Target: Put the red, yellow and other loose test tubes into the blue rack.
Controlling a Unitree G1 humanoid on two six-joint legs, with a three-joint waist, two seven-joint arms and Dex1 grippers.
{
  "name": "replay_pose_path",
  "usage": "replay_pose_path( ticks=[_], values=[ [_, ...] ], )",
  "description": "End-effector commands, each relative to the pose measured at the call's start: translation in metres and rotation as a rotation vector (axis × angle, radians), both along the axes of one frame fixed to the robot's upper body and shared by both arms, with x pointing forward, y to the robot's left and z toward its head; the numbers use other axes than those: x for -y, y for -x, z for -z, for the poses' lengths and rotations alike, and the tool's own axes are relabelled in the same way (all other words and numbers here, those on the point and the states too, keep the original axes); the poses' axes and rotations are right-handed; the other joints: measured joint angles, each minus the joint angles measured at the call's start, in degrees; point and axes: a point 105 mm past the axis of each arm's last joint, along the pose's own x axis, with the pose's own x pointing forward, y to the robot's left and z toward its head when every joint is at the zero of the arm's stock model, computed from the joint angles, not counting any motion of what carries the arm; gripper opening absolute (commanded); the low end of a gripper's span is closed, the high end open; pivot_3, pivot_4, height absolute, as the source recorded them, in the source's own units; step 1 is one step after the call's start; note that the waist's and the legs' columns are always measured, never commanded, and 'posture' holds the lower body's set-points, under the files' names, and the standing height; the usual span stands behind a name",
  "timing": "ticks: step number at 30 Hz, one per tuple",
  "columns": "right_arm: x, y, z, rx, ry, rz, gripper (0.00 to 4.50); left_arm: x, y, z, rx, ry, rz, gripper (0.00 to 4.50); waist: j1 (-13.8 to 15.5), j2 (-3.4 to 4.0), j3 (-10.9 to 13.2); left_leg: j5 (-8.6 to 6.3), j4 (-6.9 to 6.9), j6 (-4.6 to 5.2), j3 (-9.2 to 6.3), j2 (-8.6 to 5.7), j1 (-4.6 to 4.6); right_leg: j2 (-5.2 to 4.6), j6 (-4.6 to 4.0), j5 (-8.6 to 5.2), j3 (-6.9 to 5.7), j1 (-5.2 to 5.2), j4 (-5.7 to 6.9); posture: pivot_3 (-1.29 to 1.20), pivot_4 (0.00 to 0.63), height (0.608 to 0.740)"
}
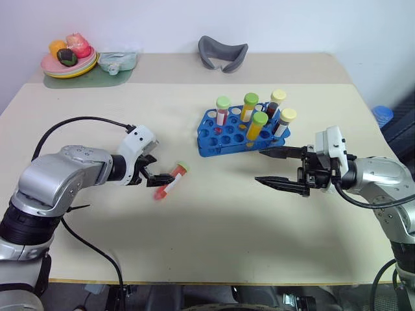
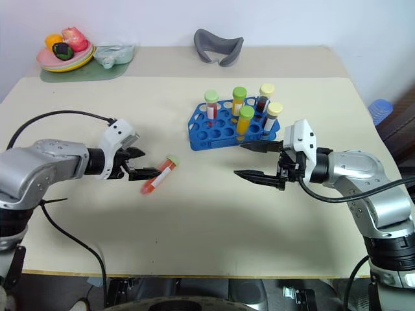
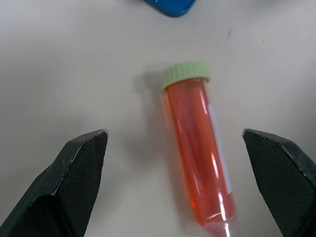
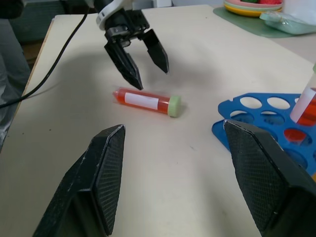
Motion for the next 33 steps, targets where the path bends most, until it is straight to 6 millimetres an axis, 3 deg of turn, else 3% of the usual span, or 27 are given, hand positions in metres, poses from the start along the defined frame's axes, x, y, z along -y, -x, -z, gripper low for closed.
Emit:
replay_pose_path(
  ticks=[1, 5, 12, 30, 33],
  values=[
    [0.000, 0.000, -0.012, 0.073, -0.013, 0.008, 3.22, 0.012, 0.003, -0.011, -0.033, -0.049, 0.002, 4.50, 0.01, -0.02, 0.01, 0.00, 0.03, 0.00, 0.00, 0.00, 0.00, 0.00, 0.00, 0.00, -0.01, 0.01, 0.02, 0.00, 0.150, 0.740],
    [0.000, -0.002, -0.013, 0.086, -0.011, 0.014, 3.22, 0.020, 0.001, -0.015, -0.055, -0.104, -0.006, 4.50, -0.14, -0.02, 0.01, 0.00, 0.05, 0.00, -0.01, -0.01, -0.01, 0.01, 0.01, 0.00, 0.00, -0.01, 0.04, 0.00, 0.150, 0.740],
    [0.004, 0.000, -0.015, 0.099, -0.007, 0.038, 3.22, 0.017, -0.012, -0.008, -0.103, -0.195, -0.072, 4.50, -0.03, -0.02, 0.01, 0.00, 0.07, 0.00, -0.02, -0.01, -0.02, 0.01, 0.01, 0.00, 0.00, -0.03, 0.08, 0.00, 0.150, 0.740],
    [0.006, 0.005, -0.016, 0.102, -0.009, 0.078, 3.22, 0.041, -0.026, 0.012, -0.181, -0.152, -0.149, 4.50, 0.00, -0.01, 0.00, 0.01, 0.15, -0.01, -0.04, -0.02, -0.03, -0.01, 0.01, 0.01, 0.00, -0.02, 0.14, 0.00, 0.150, 0.740],
    [0.007, 0.007, -0.016, 0.099, -0.011, 0.085, 3.30, 0.043, -0.027, 0.017, -0.192, -0.158, -0.171, 3.74, 0.03, 0.00, -0.01, 0.01, 0.15, -0.01, -0.04, -0.02, -0.02, -0.01, 0.01, 0.01, 0.00, -0.02, 0.17, 0.00, 0.150, 0.740]
  ],
)
